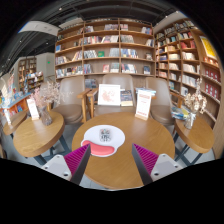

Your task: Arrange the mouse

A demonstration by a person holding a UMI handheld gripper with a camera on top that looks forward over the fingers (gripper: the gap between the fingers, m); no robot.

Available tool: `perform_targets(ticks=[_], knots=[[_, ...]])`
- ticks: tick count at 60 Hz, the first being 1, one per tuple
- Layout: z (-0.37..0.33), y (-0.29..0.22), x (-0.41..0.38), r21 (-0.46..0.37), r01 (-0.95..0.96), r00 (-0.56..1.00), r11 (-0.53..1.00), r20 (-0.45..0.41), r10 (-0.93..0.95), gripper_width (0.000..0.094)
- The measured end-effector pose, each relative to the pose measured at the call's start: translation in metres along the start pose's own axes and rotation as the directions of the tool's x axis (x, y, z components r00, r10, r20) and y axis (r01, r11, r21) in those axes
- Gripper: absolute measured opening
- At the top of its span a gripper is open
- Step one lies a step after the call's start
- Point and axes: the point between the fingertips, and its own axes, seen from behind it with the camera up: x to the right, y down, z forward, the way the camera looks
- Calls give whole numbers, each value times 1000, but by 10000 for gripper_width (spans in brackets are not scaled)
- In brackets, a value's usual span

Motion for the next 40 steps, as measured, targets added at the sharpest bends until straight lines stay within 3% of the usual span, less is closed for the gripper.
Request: perform_targets(ticks=[18, 34, 40], knots=[[-134, 71, 27, 1, 1, 1000, 1000, -29, -1, 855], [-159, 85, 44, 26, 21, 998, 999, -58, -20, 853], [-159, 88, 37, 15, -6, 999, 1000, -33, 6, 855]])
